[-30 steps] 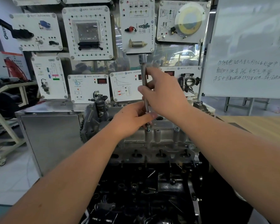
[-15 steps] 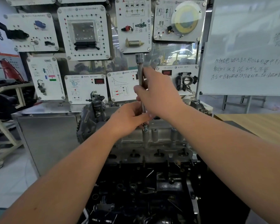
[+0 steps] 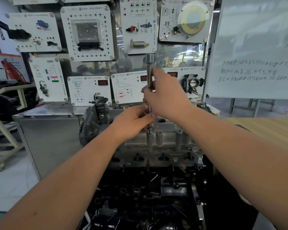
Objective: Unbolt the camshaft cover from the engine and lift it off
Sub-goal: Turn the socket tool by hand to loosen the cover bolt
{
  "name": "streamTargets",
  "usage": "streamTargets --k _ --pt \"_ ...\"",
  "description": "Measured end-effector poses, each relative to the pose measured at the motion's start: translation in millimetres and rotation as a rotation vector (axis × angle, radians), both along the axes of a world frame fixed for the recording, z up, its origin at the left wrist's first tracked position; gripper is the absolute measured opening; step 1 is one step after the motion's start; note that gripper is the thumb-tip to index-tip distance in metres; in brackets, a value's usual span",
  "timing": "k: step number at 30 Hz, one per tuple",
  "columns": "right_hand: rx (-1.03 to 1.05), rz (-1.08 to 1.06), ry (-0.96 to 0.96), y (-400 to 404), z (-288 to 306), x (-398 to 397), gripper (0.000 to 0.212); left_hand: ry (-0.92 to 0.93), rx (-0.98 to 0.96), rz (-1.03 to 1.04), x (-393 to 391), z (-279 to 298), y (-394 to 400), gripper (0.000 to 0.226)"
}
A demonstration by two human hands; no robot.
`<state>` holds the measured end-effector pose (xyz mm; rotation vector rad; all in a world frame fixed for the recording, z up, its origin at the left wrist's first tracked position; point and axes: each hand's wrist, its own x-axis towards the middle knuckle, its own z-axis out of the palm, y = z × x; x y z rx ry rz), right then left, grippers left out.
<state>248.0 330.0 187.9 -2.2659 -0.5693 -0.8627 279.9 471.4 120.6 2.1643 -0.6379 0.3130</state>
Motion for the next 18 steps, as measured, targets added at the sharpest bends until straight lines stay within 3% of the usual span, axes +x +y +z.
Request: streamTargets --k 5,8,10,14,18 --pt "0.014 0.035 -0.002 1.5 -3.1 -2.0 0.025 0.010 -0.062 -0.074 1.3 -0.5 3.8 0.020" --pt "0.020 0.033 -0.057 2.7 -2.7 -2.2 0.040 -0.026 -0.112 -0.025 -3.6 -0.9 -0.9 0.053" --pt "0.019 0.028 -0.063 2.3 -1.4 -1.8 0.037 -0.051 -0.075 0.019 -5.7 -0.6 -3.3 0.065" --pt "-0.020 -0.019 -0.042 1.3 0.9 -0.4 0.018 -0.020 -0.008 -0.004 0.5 -0.9 1.6 0.023" --pt "0.018 0.024 0.001 1.5 1.4 -0.7 0.017 -0.019 -0.008 -0.031 -1.5 0.1 3.0 0.028"
